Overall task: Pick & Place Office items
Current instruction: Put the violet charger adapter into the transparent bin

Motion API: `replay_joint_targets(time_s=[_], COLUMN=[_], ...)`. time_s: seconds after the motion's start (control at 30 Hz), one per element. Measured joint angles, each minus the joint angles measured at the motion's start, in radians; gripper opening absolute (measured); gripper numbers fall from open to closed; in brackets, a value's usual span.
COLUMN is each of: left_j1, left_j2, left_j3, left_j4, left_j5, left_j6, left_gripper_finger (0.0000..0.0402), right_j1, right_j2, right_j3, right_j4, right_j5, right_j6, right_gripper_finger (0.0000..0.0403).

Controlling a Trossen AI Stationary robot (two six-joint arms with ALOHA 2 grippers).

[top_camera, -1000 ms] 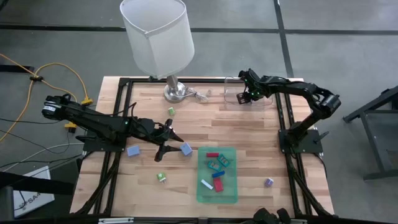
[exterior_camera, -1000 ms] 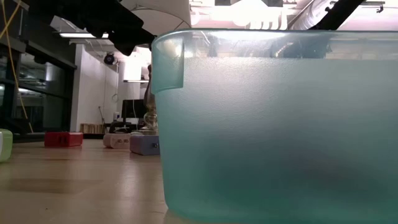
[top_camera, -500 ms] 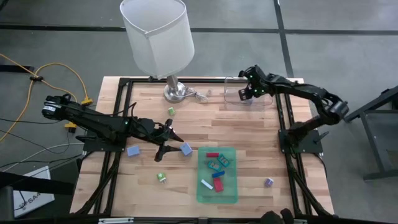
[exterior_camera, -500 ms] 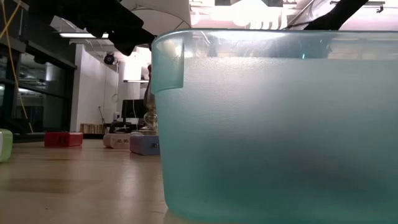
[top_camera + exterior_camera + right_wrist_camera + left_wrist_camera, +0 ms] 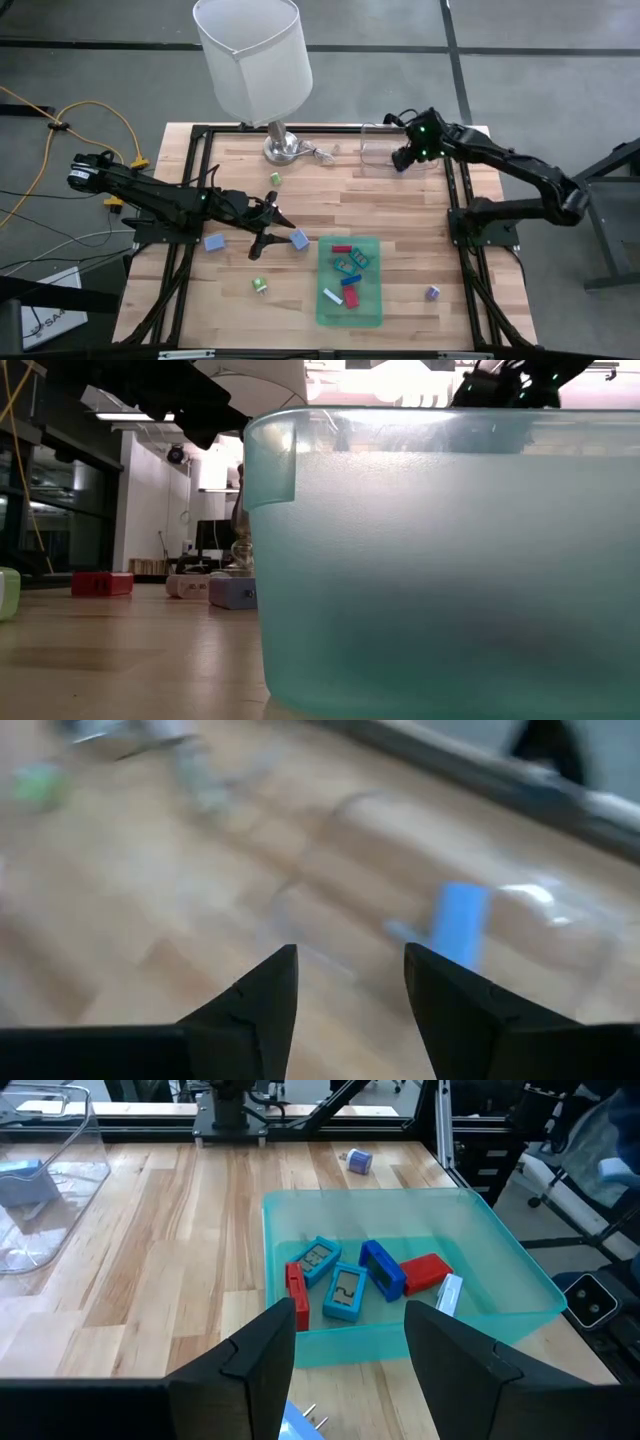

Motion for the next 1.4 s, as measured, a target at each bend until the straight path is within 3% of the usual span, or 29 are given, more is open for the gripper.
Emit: replay_joint_targets(time_s=[0.17,0.3,0.93,1.4], left_j1=[0.0,0.0,0.0,0.0], left_j2=[0.0,0.0,0.0,0.0], left_j3=[0.0,0.0,0.0,0.0], left_j4=[0.0,0.0,0.0,0.0], left_j5=[0.0,0.0,0.0,0.0], left_j6=[0.0,0.0,0.0,0.0], left_gripper_finger=[0.0184,0.0184,0.0184,0.0184], right_j1=[0.134,0.3,0.985,1.296], right_j2=[-0.065,-0.068,-0.054,0.099], right_j3=[0.0,0.0,0.0,-0.001], right_j4=[-0.069,-0.104,-0.103,-0.081], right_j5=[-0.234,-0.297,-0.003,0.024], right_j6=[-0.057,-0.052,-0.032,-0.107], right_gripper_finger=[0.0171,0.0171,0.0171,0.0171])
